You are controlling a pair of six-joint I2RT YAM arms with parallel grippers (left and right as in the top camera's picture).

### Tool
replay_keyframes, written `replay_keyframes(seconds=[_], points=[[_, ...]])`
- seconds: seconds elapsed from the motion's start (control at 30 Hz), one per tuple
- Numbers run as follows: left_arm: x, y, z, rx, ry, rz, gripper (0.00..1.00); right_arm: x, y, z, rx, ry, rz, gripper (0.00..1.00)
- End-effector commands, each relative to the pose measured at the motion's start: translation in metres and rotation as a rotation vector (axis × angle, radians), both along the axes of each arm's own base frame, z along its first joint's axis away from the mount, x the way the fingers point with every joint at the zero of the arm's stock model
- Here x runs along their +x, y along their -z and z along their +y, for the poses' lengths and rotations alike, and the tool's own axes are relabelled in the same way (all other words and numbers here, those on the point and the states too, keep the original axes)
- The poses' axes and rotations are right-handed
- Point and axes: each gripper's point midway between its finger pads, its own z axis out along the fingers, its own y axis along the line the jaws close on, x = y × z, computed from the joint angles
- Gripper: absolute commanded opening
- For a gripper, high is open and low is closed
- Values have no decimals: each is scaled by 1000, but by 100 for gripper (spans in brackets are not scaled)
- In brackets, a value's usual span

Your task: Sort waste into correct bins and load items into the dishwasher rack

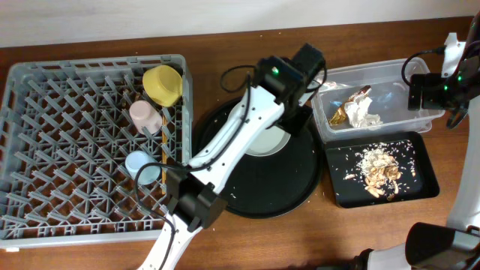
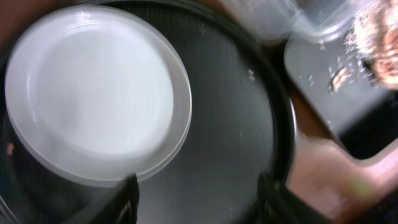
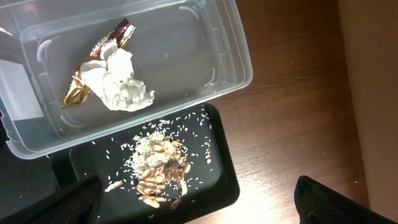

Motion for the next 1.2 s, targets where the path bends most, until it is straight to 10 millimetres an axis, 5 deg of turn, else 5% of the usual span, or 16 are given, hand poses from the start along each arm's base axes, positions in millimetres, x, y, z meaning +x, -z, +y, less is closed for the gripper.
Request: replay_keyframes(seconds=[0.0, 0.07, 0.17, 0.23, 0.3, 0.37, 0.4, 0.43, 0.53, 0.57, 0.63, 0.73, 0.8, 0.9, 1.0, 1.17], points=[[3, 52, 3, 76, -50, 16, 59, -1, -3, -2, -7, 17, -9, 99], [6, 93, -1, 75, -49, 16, 58, -1, -3, -2, -7, 17, -9, 99], [13, 125, -3, 54, -55, -8, 57, -1, -3, -2, -7, 17, -9, 99], [6, 140, -1, 69, -48, 5, 41, -1, -3, -2, -7, 17, -9, 99], [2, 160, 3, 80, -47, 7, 39, -1, -3, -2, -7, 17, -9, 99], [-1, 169, 7, 92, -48, 12, 20, -1, -3, -2, -7, 17, -9, 99], [0, 168, 6, 88, -48, 9, 0, -1, -3, -2, -7, 17, -9, 99], [2, 165, 4, 81, -48, 3, 0, -1, -3, -2, -7, 17, -9, 99], [18, 96, -3, 3, -64, -71, 0, -1, -3, -2, -7, 17, -9, 99], [29, 42, -1, -72, -83, -138, 0, -1, -3, -2, -7, 17, -9, 99], [23, -92, 33, -271, -121, -250, 0, -1, -3, -2, -7, 17, -9, 99], [8, -183, 109, -452, -165, -278, 0, -1, -3, -2, -7, 17, -9, 98], [-3, -201, 150, -564, -104, -209, 0, -1, -3, -2, -7, 17, -9, 99], [-11, -183, 228, -582, -152, -97, 0, -1, -3, -2, -7, 17, -9, 99], [-25, -187, 241, -784, -58, -50, 0, -1, -3, -2, -7, 17, -9, 99], [-7, -168, 271, -1340, -59, -94, 0, -1, -3, -2, -7, 17, -9, 99]])
